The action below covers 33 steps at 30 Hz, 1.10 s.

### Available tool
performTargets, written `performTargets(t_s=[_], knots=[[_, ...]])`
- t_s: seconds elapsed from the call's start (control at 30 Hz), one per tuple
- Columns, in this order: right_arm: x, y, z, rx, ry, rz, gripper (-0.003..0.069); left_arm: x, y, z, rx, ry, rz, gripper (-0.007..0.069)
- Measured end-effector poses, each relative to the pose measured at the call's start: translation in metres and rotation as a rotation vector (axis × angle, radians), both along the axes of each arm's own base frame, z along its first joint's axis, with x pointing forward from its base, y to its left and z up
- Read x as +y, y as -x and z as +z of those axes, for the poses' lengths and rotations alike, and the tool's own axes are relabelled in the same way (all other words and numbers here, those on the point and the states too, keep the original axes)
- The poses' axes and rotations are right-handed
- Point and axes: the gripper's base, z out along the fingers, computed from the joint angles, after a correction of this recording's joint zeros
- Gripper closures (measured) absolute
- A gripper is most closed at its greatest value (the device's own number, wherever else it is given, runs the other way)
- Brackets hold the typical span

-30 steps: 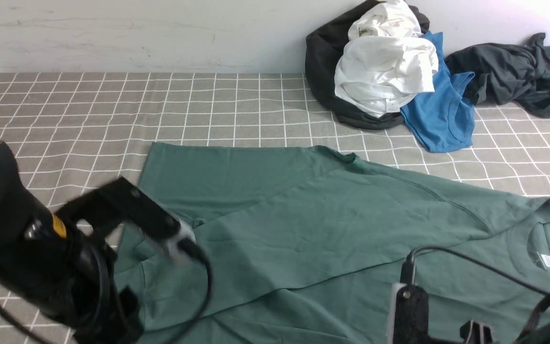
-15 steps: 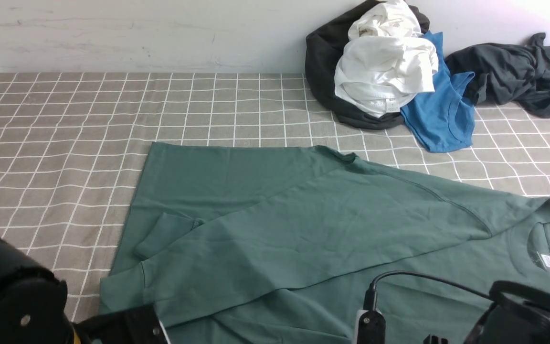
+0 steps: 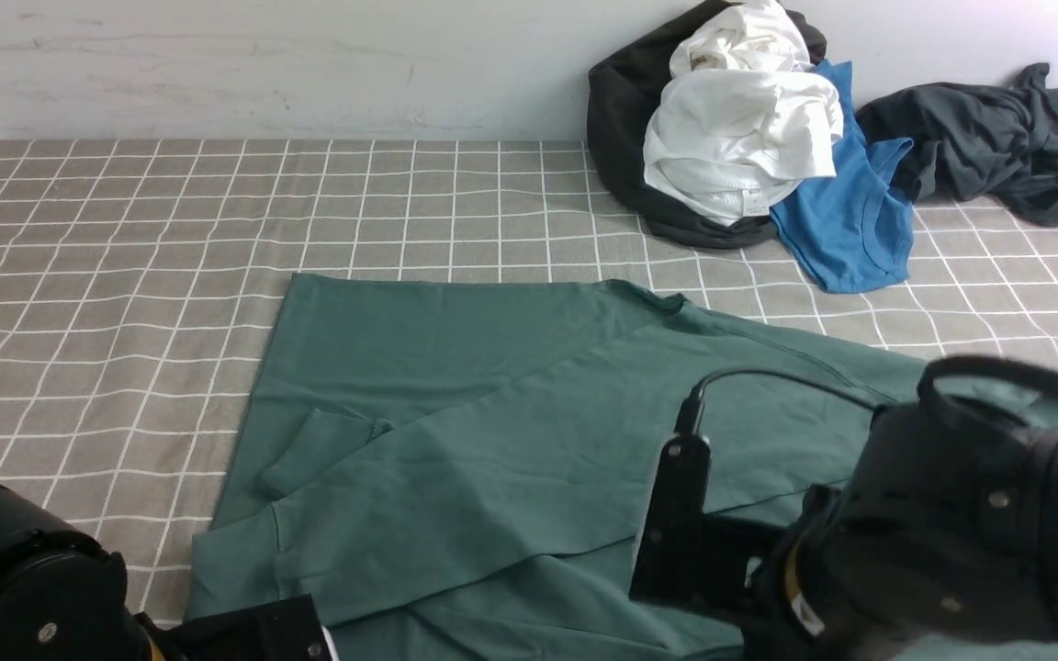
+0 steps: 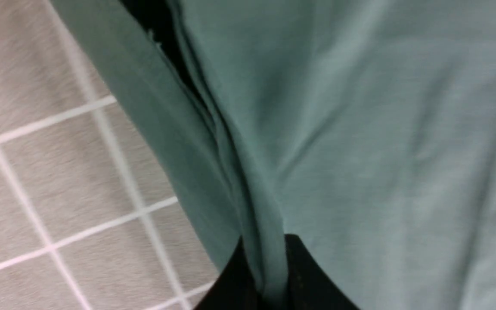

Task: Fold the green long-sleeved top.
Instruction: Use both arms simultaneously to clamp the lower edge of the clothing fabric

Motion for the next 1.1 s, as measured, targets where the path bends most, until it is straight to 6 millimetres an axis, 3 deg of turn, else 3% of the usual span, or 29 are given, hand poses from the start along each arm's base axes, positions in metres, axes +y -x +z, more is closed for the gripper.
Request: performTargets(t_s=[0.2,0.53,0.73,0.87,1.1], knots=[[-0.014,-0.025,0.015,0.017,-0.063,-0.130,0.0639,-0.006,-0.002,-0.002,-0.045,0.010,-0.093,0.0197],[-0.013,-0.024,0.014,0.063,-0.096,-0.129,0.0639,-0.013,-0.019,-0.022,-0.100,-0.033,-0.102,0.0197],[-0.013,-0.024,0.014,0.069,-0.100,-0.131,0.0639,-0.027,-0.009,-0.022,-0.035,-0.028,-0.144,0.0197],[-0.013,-0.023,0.014,0.070,-0.102,-0.131,0.0639,-0.031,0.005,-0.021,-0.009,-0.114,-0.289,0.0197],[-0.013,-0.023,0.014,0.072,-0.103,-0.132,0.0639,-0.030,0.002,-0.031,0.000,-0.205,-0.325,0.0197]])
